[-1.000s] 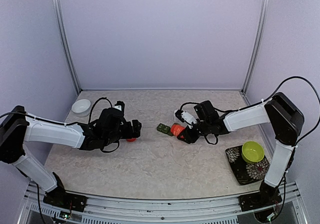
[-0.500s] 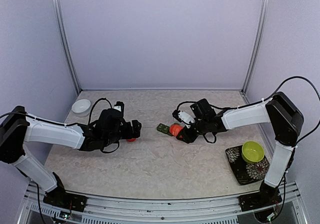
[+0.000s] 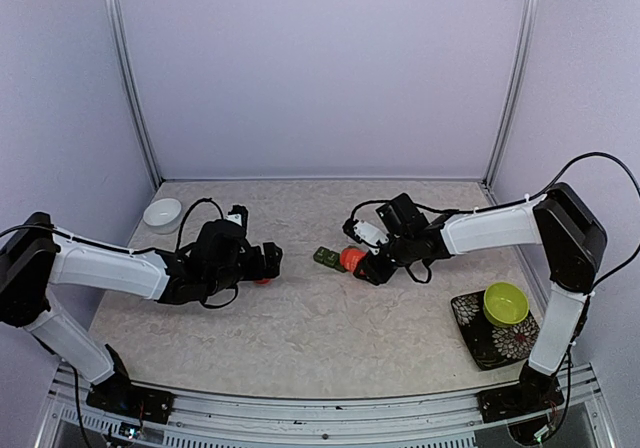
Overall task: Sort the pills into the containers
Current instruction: Place the pill in the compartment of the pill container.
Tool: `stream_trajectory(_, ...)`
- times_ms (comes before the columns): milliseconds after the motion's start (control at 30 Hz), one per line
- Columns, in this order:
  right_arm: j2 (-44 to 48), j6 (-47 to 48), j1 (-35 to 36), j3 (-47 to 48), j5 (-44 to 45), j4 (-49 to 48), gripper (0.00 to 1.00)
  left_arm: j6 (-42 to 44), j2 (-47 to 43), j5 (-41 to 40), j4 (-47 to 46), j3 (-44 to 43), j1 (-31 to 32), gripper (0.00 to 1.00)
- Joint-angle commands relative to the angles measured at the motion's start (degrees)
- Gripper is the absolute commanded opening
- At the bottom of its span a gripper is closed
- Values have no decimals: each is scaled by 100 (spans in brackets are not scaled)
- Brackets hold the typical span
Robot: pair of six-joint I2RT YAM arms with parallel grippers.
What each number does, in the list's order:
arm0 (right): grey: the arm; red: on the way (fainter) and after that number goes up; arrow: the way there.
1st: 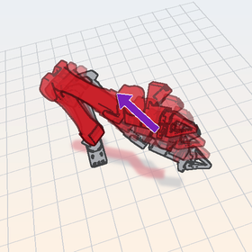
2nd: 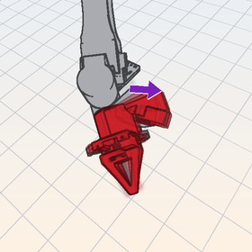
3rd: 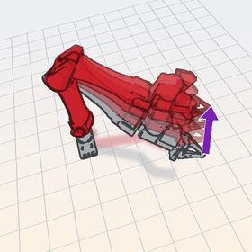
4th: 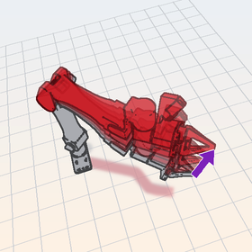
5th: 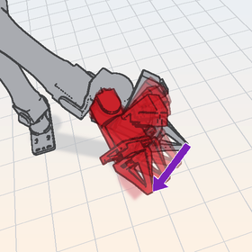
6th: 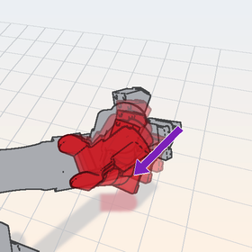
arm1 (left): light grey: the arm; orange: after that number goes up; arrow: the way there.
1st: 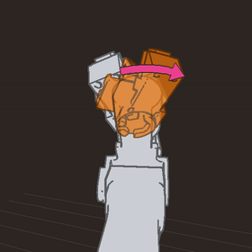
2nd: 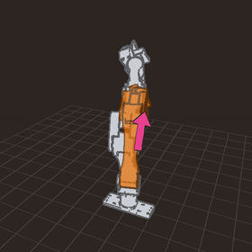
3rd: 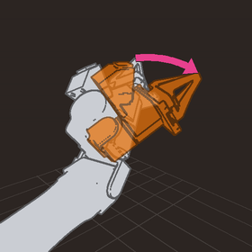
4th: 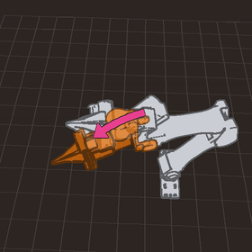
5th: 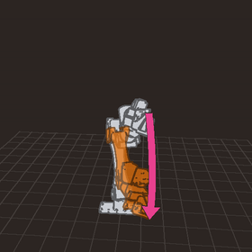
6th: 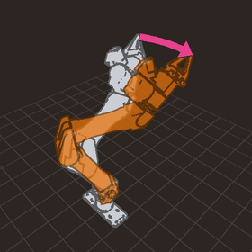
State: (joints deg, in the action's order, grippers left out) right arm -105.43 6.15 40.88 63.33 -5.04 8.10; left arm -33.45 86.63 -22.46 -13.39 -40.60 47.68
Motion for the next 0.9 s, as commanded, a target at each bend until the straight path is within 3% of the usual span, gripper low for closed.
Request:
stream_trajectory(0,79,68,60,282,138,320,22,-56,-20,40,-131,86,31,99)
stream_trajectory(867,-258,200,192,799,364,1034,24,-95,-26,66,-178,140,31,99)
